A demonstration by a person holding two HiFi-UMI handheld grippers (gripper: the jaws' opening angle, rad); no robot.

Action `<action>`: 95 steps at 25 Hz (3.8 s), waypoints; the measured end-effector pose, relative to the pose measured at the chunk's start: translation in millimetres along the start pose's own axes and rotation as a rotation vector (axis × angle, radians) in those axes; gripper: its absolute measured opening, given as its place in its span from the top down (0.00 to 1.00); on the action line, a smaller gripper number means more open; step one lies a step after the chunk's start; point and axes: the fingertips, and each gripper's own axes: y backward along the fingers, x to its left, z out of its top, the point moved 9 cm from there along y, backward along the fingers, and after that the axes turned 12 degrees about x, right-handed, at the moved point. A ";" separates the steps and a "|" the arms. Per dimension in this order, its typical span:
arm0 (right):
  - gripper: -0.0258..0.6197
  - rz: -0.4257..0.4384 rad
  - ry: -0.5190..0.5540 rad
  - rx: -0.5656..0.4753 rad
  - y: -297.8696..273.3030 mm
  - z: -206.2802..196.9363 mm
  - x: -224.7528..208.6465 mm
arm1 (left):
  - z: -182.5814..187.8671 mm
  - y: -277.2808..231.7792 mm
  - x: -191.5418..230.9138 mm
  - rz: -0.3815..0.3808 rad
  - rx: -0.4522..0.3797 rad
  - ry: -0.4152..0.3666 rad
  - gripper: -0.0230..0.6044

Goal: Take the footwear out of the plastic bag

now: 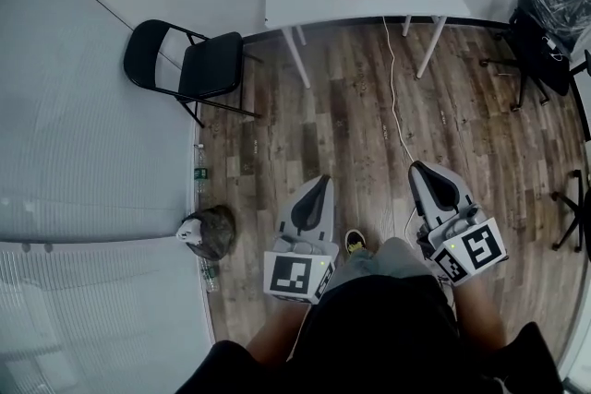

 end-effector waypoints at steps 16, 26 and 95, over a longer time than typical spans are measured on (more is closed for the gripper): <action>0.93 -0.026 0.004 -0.066 -78.3 43.6 -73.7 | 42.1 -85.2 41.4 0.000 0.002 -0.023 0.93; 0.93 0.002 -0.006 -0.034 -174.3 88.3 -193.0 | 109.1 -228.2 83.6 0.021 0.027 -0.022 0.93; 0.93 -0.260 0.018 0.128 -556.7 209.0 -536.6 | 157.2 -888.2 334.1 -0.690 1.072 -0.368 0.21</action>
